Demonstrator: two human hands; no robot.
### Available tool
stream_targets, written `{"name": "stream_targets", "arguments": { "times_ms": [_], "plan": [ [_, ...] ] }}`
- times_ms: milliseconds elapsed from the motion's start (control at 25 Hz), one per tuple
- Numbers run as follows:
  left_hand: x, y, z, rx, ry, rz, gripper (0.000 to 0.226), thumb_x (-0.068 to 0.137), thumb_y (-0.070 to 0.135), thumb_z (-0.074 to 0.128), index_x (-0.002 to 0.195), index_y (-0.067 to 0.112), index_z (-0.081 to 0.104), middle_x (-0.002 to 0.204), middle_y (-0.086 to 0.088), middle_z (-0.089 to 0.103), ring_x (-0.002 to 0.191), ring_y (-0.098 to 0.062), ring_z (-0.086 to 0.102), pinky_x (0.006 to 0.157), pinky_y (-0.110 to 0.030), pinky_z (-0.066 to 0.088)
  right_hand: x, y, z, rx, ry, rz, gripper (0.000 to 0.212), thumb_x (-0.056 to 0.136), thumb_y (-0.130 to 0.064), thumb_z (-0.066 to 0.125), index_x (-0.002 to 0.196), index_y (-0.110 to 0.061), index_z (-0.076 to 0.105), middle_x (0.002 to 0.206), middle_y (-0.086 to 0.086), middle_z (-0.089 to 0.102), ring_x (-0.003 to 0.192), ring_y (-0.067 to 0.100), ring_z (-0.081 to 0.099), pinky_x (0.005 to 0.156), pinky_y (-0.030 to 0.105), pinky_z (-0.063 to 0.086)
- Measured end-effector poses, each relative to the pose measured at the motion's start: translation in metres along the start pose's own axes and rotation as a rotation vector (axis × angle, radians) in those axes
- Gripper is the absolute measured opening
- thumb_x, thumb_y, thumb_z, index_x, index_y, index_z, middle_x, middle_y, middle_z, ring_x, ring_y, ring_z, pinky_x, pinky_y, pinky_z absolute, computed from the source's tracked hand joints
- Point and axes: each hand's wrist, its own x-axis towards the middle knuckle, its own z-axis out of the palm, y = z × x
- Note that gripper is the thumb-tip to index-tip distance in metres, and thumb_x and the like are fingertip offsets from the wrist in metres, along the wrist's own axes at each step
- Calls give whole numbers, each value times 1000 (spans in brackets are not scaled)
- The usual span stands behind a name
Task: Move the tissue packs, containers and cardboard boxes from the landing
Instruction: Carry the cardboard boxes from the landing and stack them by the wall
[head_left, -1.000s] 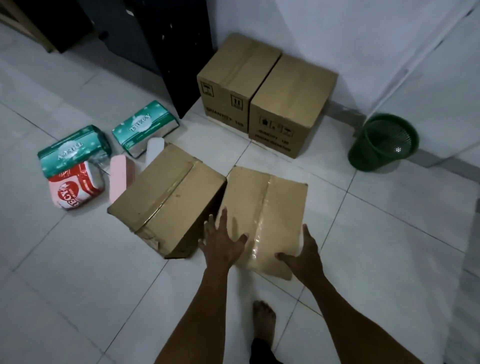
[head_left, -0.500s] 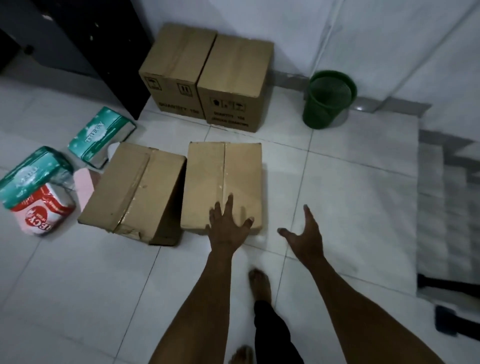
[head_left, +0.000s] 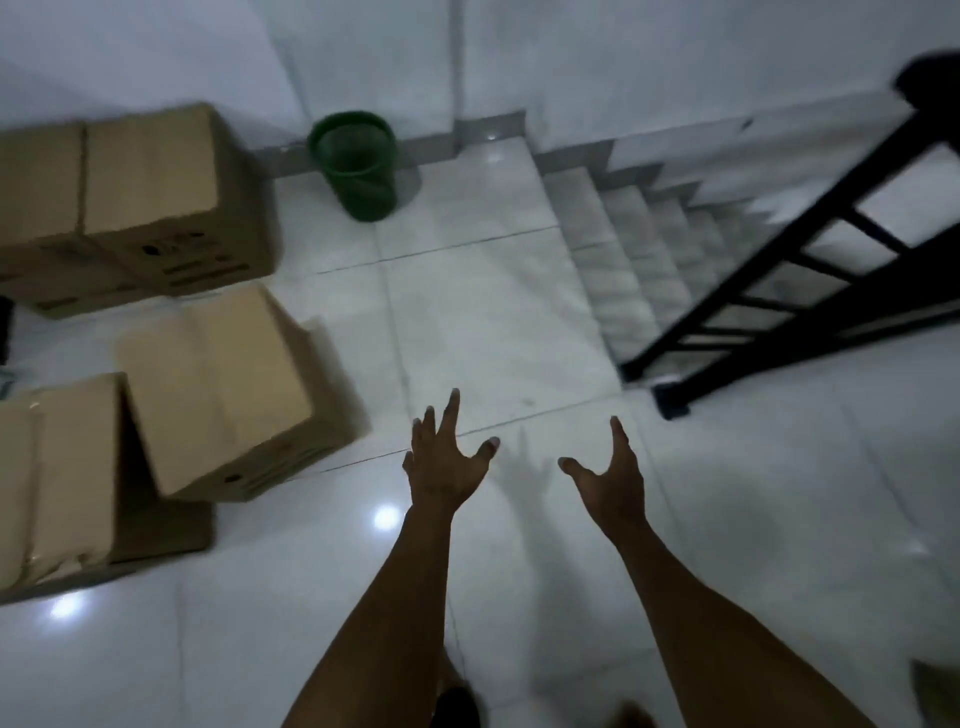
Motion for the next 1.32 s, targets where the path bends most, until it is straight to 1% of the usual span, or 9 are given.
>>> {"name": "stream_targets", "arguments": {
  "times_ms": [320,600,720,800,880,1000,1080,1240,1320],
  "plan": [
    [-157,203,287,274,-287,287,90,81,70,57,150,54,2,163,-5,16,151,-23,7,114,-54,25,-37,272,-291,263,312,273,98,79,-35,79,155,-33,18,159,4,26,146,25,25,116,40,28],
    [-327,387,543,417,-576,624,89,83,70,55,150,54,-1,164,-4,12,151,-24,6,115,-57,21,-114,504,-527,386,585,522,102,75,-40,81,155,-20,21,158,6,30,143,25,32,116,42,31],
    [-371,431,627,490,-669,741,88,83,72,52,150,54,-1,164,-3,13,151,-25,6,113,-57,21,-129,562,-589,432,734,596,90,76,-30,82,150,-17,33,145,10,47,131,28,47,99,35,43],
    [-389,455,673,562,-716,774,88,83,72,51,150,54,-2,164,-3,13,152,-25,6,113,-56,21,-127,592,-621,460,788,601,83,77,-26,81,147,-19,38,138,8,54,124,27,52,89,29,41],
    [-396,479,716,619,-757,775,88,84,71,51,150,54,-4,164,-2,13,152,-25,7,114,-56,21,-121,617,-648,503,787,678,86,80,-25,79,151,-19,31,143,9,49,130,30,46,93,30,37],
    [-396,527,770,688,-825,800,89,85,71,51,151,52,-6,165,-2,10,151,-27,6,115,-58,21,-97,649,-685,552,819,774,94,80,-35,78,155,-23,22,154,11,36,137,33,38,105,42,36],
    [-389,569,814,716,-851,821,90,85,71,51,150,52,-7,165,-3,9,151,-28,5,114,-59,21,-70,670,-721,578,850,818,93,80,-34,78,154,-20,24,152,12,38,135,33,40,103,42,37],
    [-379,658,901,773,-815,869,90,83,73,50,148,53,-9,164,-4,11,151,-28,8,113,-59,24,-3,711,-797,675,883,843,80,83,-27,77,149,-16,32,138,15,51,114,27,53,93,37,43],
    [-375,707,948,796,-824,899,90,84,72,50,150,52,-8,164,-5,11,151,-28,9,113,-59,23,32,739,-834,687,906,867,93,80,-34,78,153,-24,22,148,13,42,128,33,46,103,48,43]
  ]
}}
